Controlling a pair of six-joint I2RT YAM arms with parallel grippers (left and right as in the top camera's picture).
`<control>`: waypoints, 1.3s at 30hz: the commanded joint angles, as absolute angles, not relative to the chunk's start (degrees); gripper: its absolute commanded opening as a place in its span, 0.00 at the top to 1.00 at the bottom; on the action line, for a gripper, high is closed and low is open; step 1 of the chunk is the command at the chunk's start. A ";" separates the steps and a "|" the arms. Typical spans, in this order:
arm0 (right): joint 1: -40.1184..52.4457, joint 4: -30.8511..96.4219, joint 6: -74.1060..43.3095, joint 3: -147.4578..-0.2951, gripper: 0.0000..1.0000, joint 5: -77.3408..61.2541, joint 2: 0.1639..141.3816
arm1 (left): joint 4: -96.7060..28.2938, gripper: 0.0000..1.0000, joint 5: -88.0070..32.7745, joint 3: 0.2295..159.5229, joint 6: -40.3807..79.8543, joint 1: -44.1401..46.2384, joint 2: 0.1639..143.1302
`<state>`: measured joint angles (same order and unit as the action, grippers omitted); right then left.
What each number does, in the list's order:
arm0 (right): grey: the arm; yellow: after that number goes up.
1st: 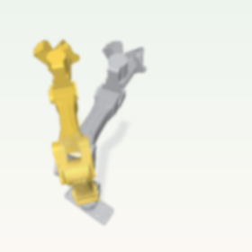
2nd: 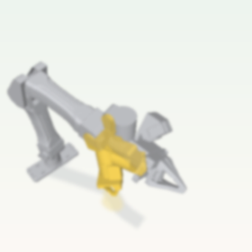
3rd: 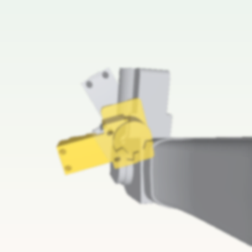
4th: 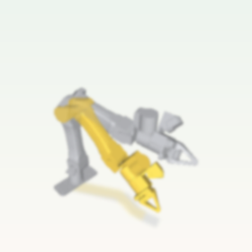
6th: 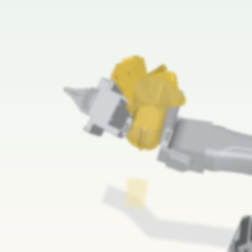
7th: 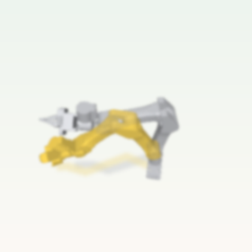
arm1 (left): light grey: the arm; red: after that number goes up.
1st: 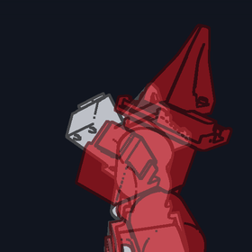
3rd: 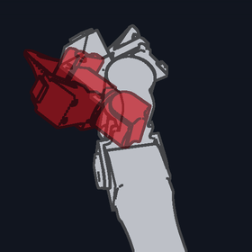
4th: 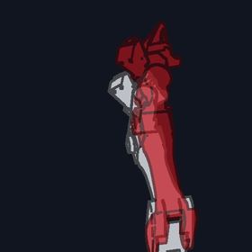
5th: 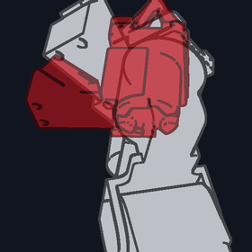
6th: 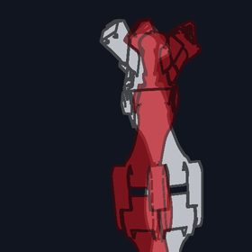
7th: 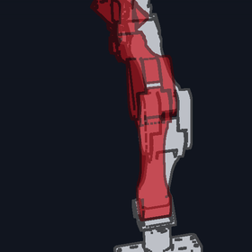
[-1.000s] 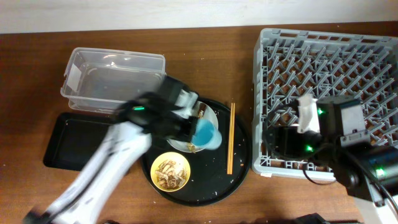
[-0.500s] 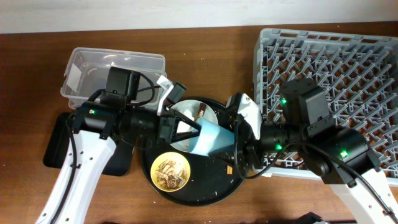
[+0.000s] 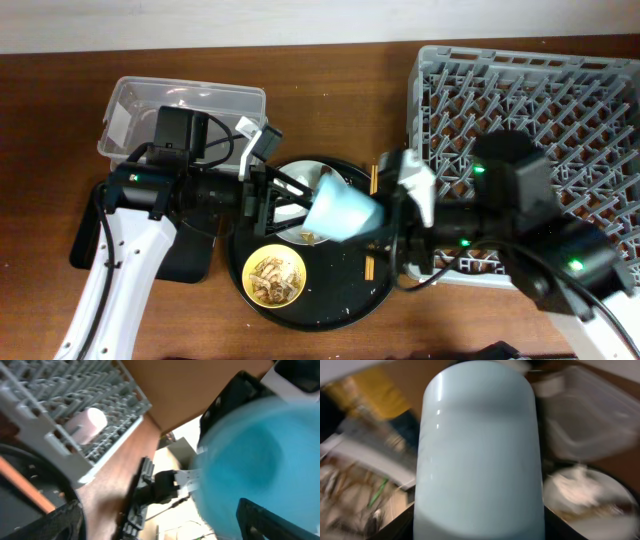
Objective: Sort waste into correct bins and load items into the dishwasher rack
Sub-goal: 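Place the blue cup upside down in the dish rack with the right gripper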
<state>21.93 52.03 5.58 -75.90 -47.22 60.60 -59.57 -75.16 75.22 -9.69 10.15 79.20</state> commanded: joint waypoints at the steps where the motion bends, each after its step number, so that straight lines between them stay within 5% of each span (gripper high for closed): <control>1: 10.55 57.65 -10.15 -76.09 0.53 -24.12 55.46 | -60.14 0.01 -67.79 75.48 -9.91 9.82 79.26; 4: -6.42 70.08 -17.85 -76.07 0.54 -4.08 54.89 | -60.58 0.01 -65.91 75.48 -9.93 9.82 79.26; 9: -24.38 77.28 -18.72 -76.07 0.58 -1.45 71.09 | -60.75 0.01 -65.93 75.48 -9.93 9.85 79.26; 15: -24.47 71.66 -18.55 -76.07 0.57 -4.29 89.69 | -60.77 0.01 -65.91 75.48 -9.93 9.85 79.26; 20: -24.47 79.42 -17.82 -80.62 0.18 -7.84 88.07 | -62.50 0.01 -65.36 75.48 -9.96 9.85 79.26; 26: -23.64 84.31 -10.63 -85.58 0.18 -15.31 81.47 | -63.83 0.06 -62.74 75.48 -9.96 9.85 79.24; 31: -15.97 83.99 -3.60 -85.56 0.18 -27.22 68.82 | -70.11 0.21 -36.71 75.35 -2.83 13.28 79.24; 36: -7.33 82.72 -4.97 -85.56 0.17 -26.79 59.13 | -72.23 0.28 -7.92 68.66 18.92 26.79 79.26; 39: -7.14 84.14 -5.13 -85.52 0.17 -26.52 58.17 | -66.50 0.35 -5.74 59.16 27.77 34.92 79.26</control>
<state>-7.68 83.48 -5.15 -85.17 -26.04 57.71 -70.24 -15.90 67.77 13.69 27.79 79.00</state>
